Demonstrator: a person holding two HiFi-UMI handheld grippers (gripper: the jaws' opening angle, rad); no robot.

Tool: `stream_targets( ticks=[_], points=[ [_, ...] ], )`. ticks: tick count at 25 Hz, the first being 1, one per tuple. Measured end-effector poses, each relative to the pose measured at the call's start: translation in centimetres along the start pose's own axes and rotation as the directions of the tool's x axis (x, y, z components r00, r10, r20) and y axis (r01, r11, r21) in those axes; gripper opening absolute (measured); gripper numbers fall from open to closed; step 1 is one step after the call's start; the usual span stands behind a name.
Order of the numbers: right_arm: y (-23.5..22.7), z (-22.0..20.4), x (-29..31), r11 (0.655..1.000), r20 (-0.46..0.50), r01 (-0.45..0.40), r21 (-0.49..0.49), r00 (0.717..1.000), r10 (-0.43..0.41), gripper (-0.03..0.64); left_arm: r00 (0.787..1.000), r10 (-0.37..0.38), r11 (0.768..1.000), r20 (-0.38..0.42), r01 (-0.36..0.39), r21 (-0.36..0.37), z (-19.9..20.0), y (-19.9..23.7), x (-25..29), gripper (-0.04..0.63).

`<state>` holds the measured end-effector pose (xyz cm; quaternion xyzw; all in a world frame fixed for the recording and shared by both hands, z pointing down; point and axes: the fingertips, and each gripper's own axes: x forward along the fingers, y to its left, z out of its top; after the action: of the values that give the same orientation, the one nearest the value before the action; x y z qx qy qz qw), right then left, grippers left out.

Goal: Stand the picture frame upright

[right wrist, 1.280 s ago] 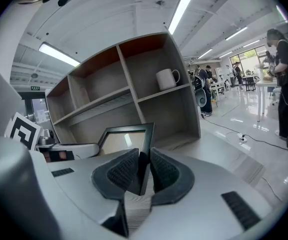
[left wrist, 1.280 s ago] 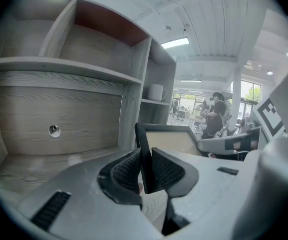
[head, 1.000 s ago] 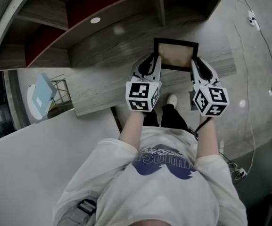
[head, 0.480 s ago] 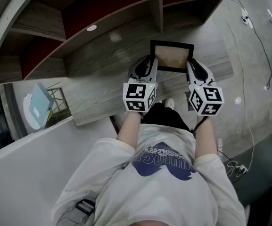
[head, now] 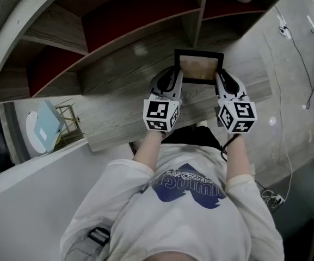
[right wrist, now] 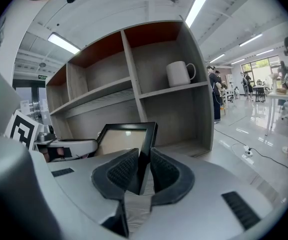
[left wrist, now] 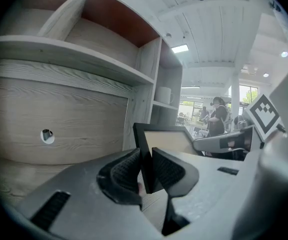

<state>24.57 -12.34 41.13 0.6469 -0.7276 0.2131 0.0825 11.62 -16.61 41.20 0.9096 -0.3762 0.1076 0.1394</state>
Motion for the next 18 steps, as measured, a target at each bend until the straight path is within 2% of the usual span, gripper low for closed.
stream_targets(
  ticks=[7,18],
  points=[
    [-0.2,-1.0,1.7,0.998,-0.027,-0.033,-0.06,0.999,0.031,0.069,1.0,0.027,1.0,-0.011,-0.027,0.007,-1.6,0.7,0.5,0.081],
    [-3.1,-2.4,4.4,0.976,-0.091,-0.154,-0.154,0.986,0.141,0.074,0.993,0.117,0.993,-0.025,-0.116,0.015,-4.3,0.1,3.4,0.086]
  ],
)
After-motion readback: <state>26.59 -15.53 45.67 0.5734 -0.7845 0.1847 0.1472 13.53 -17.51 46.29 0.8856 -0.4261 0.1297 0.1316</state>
